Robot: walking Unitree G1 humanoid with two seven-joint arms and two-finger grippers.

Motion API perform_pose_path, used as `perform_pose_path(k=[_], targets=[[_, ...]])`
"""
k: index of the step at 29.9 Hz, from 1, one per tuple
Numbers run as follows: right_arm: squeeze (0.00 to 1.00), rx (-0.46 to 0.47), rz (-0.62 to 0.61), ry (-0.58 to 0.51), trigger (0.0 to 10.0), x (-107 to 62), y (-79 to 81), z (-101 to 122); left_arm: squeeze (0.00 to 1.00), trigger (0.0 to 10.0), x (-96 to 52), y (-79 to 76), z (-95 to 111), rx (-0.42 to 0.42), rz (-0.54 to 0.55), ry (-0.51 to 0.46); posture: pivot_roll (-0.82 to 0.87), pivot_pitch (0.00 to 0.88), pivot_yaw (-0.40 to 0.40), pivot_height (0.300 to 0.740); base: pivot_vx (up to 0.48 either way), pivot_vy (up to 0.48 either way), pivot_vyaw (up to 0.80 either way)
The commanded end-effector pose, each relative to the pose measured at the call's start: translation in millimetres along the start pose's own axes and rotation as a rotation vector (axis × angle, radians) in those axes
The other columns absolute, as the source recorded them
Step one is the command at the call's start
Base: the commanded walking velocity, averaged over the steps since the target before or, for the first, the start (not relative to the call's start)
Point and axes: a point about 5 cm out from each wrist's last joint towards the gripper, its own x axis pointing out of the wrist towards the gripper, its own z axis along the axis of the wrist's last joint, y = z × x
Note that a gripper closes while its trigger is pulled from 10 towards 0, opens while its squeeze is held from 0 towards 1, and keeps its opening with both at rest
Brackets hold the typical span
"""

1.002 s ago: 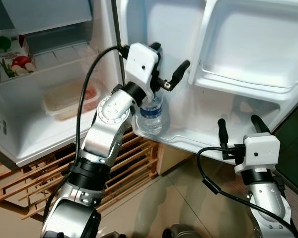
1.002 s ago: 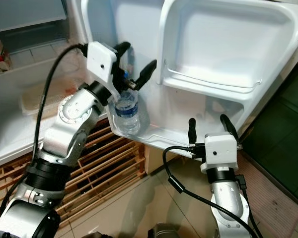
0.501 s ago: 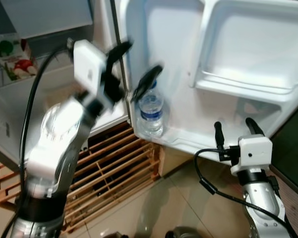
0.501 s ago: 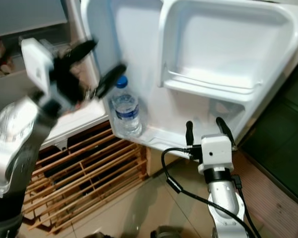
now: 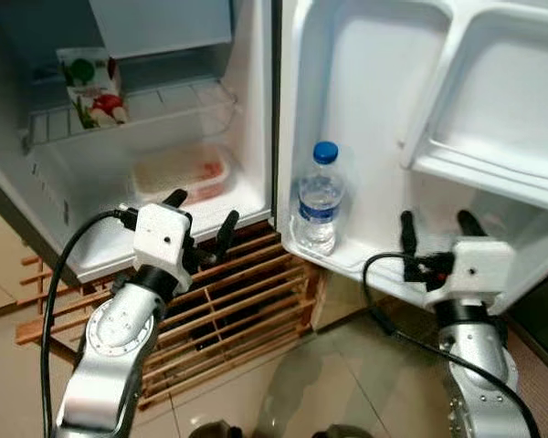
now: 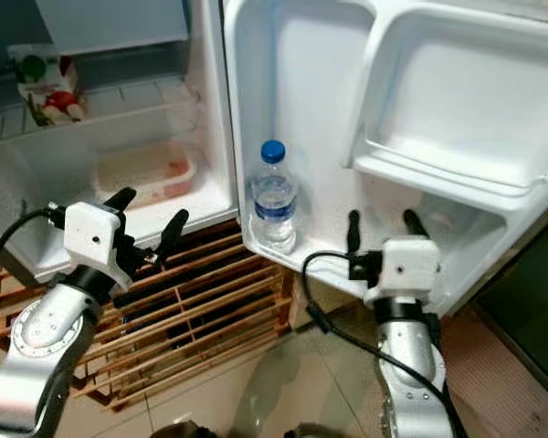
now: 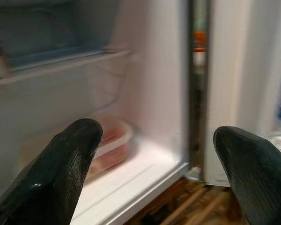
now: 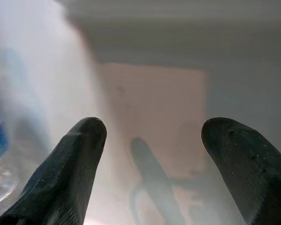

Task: Restocking fridge

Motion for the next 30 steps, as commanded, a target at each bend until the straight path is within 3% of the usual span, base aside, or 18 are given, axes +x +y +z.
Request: perform_pose_path(k=[1,3,4,8,10,13,17,20,30], targets=[[0.0,0.023,-0.028,0.023,10.0,0.4,-6.8,-4.8,0.0,10.0,-3.5,15.2,-12.8,0.032,0.108,0.049,-0.13,0.0,0.017,0.732,0.0,0.0,0.0],[0.0,0.023,-0.029,0.031,10.0,-2.8,-11.4,-9.1,0.0,10.0,-11.6,29.5,-27.4,0.088,0.187,0.078,-0.13,0.0,0.016,0.732,0.0,0.0,0.0],[0.0,0.024,-0.022,0.04,10.0,-7.5,-13.2,-14.1,0.0,10.0,-16.3,29.8,-32.6,0.135,0.167,0.068,-0.14,0.0,0.016,0.732,0.0,0.0,0.0],[0.0,0.023,-0.019,0.056,10.0,-11.5,-15.0,-19.8,0.0,10.0,-15.8,24.7,-33.4,0.116,0.132,0.071,-0.14,0.0,0.016,0.732,0.0,0.0,0.0],[0.0,0.02,-0.011,0.062,10.0,-12.9,-14.7,-20.8,0.0,10.0,-6.3,15.3,-21.7,0.059,0.094,0.047,-0.15,0.0,0.02,0.732,0.0,0.0,0.0],[0.0,0.021,0.011,0.057,10.0,-12.3,-10.7,-20.1,0.0,10.0,5.9,4.5,-4.2,0.07,0.052,-0.016,-0.14,0.0,0.018,0.732,0.0,0.0,0.0],[0.0,0.02,0.025,0.051,10.0,-10.4,-8.6,-21.0,0.0,10.0,15.2,1.0,6.1,0.067,0.042,-0.07,-0.14,0.0,0.013,0.732,-0.084,0.0,0.0],[0.0,0.022,0.044,0.051,10.0,-7.0,-6.1,-22.3,0.0,10.0,22.3,1.5,7.2,0.061,0.052,-0.075,-0.14,0.0,0.01,0.732,-0.411,0.0,0.0],[0.0,0.004,0.07,0.052,10.0,-5.1,-3.9,-23.1,0.0,10.0,26.9,-3.4,8.1,0.054,0.034,-0.073,-0.15,0.0,0.006,0.732,-0.411,0.0,0.0]])
